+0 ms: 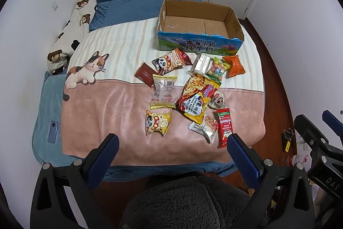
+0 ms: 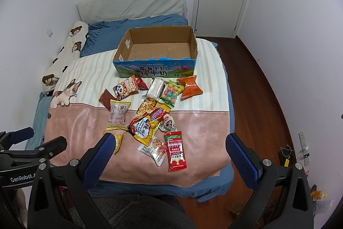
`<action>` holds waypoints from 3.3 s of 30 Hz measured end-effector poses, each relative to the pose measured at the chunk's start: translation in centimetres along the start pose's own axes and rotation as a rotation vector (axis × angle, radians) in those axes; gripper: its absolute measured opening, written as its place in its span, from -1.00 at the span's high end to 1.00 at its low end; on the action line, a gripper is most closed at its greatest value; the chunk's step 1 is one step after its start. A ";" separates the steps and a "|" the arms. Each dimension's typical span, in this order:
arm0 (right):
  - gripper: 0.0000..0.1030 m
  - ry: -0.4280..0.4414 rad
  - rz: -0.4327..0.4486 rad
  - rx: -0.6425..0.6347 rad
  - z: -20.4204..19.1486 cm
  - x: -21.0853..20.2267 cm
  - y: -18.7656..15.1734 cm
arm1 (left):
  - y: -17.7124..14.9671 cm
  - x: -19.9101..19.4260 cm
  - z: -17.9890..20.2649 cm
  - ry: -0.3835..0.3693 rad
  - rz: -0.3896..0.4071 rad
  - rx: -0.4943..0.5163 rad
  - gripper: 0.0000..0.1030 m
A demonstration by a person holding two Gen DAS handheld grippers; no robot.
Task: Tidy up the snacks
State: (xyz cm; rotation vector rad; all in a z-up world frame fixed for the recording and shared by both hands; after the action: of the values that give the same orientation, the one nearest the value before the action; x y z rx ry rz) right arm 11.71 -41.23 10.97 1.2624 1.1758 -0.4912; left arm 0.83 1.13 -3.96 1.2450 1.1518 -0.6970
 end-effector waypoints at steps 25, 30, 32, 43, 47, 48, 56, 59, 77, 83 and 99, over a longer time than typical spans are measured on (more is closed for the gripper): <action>-1.00 0.005 0.015 0.005 -0.1 -0.2 0.3 | 0.1 0.0 -0.1 -0.001 0.003 0.000 -1.00; -1.00 0.007 0.021 0.006 -0.1 -0.3 0.3 | 0.0 0.0 -0.1 -0.002 0.004 0.001 -1.00; -1.00 0.008 0.022 0.008 -0.1 -0.4 0.3 | 0.1 0.0 -0.1 -0.001 0.004 0.001 -1.00; -1.00 0.008 0.021 0.005 -0.3 -0.6 0.0 | 0.1 0.0 -0.2 -0.002 0.004 0.003 -1.00; -1.00 0.009 0.021 0.006 -0.3 -0.6 0.0 | 0.1 0.0 -0.1 -0.004 -0.002 0.001 -1.00; -1.00 0.011 0.020 0.011 -0.3 -0.6 0.0 | 0.2 0.1 -0.1 -0.004 -0.004 0.001 -1.00; -1.00 0.093 -0.036 0.134 0.8 5.1 0.0 | 2.4 3.8 -1.0 0.082 0.062 -0.003 -1.00; -1.00 0.128 -0.084 0.204 1.3 9.5 -0.2 | 4.2 7.6 -2.0 0.140 0.051 -0.012 -1.00; -1.00 0.167 -0.365 0.557 1.1 35.5 -2.7 | 8.8 36.0 0.1 -0.019 -0.377 0.058 -0.79; -1.00 0.166 -0.394 0.584 0.5 38.6 -2.4 | 7.4 38.3 0.1 -0.040 -0.386 0.058 0.00; -0.73 0.034 -0.572 0.064 -8.8 48.0 -2.6 | 2.2 38.3 -7.4 -0.021 -0.365 -0.065 0.00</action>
State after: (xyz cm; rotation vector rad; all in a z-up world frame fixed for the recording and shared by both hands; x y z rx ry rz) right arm 24.42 -19.86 -31.13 0.9763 1.5633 -0.9339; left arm 13.04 15.23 -38.30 0.9789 1.3901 -0.9315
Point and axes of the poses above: each gripper's, at about its wrist camera, not at the fingertips, and x roughly the way its jaws point, z to its right, y to its top, the point moved 5 cm from there along x, roughly the way its jaws point, and after that the axes turned 9 degrees about y, right-handed, at the moved point
